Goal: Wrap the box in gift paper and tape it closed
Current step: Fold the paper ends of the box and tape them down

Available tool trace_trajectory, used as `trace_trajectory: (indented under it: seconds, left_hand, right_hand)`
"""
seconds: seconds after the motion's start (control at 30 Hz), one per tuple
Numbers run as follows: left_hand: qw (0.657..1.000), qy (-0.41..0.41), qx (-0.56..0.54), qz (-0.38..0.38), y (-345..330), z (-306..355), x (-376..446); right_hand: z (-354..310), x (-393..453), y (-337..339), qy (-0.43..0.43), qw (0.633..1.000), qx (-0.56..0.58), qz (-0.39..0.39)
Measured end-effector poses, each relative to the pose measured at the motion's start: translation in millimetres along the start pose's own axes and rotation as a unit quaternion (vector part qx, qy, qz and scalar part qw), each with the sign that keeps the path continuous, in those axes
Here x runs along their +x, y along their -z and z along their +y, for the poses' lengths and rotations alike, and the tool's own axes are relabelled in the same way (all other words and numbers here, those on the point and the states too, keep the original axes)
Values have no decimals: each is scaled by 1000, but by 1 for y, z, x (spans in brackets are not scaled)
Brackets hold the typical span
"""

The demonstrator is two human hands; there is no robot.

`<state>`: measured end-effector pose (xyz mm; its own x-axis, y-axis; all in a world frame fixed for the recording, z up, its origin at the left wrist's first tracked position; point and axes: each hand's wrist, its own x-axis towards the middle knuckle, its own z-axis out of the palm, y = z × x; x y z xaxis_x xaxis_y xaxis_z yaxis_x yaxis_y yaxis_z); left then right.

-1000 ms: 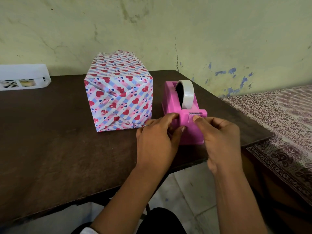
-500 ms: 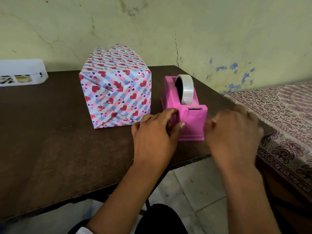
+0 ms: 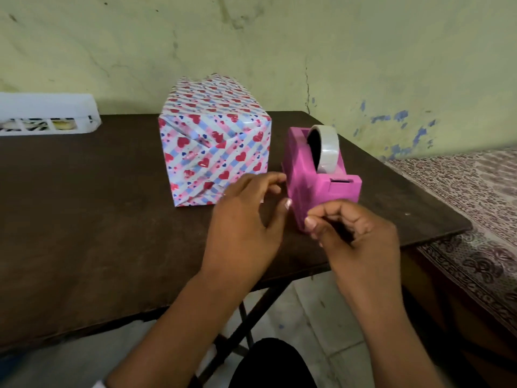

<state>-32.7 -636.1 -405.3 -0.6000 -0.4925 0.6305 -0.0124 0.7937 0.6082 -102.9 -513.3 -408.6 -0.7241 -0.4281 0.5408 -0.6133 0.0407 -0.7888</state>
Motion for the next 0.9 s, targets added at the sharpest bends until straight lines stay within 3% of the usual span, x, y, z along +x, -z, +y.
trace_trajectory:
  seconds: [0.17, 0.4, 0.67, 0.9]
  left_hand:
    - [975, -113, 148, 118, 75, -34, 24]
    - [976, -125, 179, 22, 123, -96, 55]
    - [987, -103, 124, 21, 119, -113, 49]
    - [983, -133, 126, 16, 131, -134, 53]
  right_hand:
    - [-11, 5, -32, 14, 996, 1, -92]
    - [-9, 36, -78, 16, 969, -127, -211]
    - [-7, 42, -100, -69, 986, -1, -151]
    - [-6, 39, -114, -75, 994, -26, -71]
